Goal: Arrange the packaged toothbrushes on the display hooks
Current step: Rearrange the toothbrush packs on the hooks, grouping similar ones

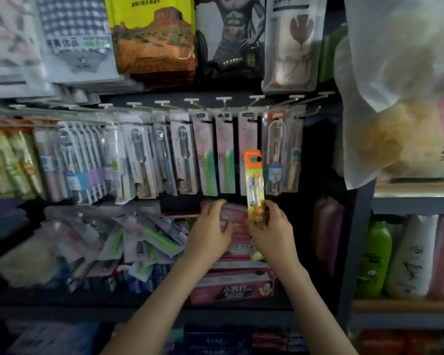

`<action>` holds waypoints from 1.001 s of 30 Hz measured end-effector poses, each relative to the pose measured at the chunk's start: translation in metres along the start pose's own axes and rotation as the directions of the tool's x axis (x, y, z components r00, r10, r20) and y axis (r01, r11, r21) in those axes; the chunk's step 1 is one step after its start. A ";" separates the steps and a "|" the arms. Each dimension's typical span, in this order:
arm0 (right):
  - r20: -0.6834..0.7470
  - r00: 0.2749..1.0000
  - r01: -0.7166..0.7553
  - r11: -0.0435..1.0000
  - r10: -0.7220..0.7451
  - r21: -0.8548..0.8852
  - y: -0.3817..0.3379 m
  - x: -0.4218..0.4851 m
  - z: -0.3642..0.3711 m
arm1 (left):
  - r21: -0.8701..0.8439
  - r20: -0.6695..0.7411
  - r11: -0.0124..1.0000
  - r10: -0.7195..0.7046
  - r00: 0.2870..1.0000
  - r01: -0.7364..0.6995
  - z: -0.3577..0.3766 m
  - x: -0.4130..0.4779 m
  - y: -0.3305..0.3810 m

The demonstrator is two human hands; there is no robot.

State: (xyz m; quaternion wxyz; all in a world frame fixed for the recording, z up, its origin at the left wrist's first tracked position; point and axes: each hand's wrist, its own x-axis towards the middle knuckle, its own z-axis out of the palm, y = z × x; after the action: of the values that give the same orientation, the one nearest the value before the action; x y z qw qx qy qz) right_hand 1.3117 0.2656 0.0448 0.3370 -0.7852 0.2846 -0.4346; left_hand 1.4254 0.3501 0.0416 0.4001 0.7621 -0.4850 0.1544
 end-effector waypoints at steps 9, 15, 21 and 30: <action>0.131 0.990 -0.068 0.989 0.051 0.130 -0.076 -0.062 0.123 | 0.050 -0.031 0.998 -0.036 0.999 0.037 -0.103 -0.058 -0.107; 0.162 0.986 -0.048 0.991 0.027 0.127 -0.156 -0.089 0.254 | 0.141 -0.044 0.988 -0.059 0.997 0.064 -0.234 -0.085 -0.232; 0.177 0.970 0.156 0.986 -0.164 0.060 -0.234 -0.106 0.371 | 0.310 -0.133 0.950 -0.002 0.991 0.044 -0.354 -0.084 -0.340; 0.153 0.954 0.280 0.947 -0.257 -0.154 -0.295 -0.059 0.431 | 0.682 -0.183 0.704 0.428 0.885 -0.199 -0.421 -0.003 -0.412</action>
State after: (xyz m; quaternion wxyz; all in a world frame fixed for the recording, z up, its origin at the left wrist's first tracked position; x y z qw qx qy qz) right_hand 1.7071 0.6110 0.0749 0.2226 -0.8699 0.1888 -0.3975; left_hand 1.8433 0.7583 0.1162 0.1552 0.7202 -0.4521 0.5028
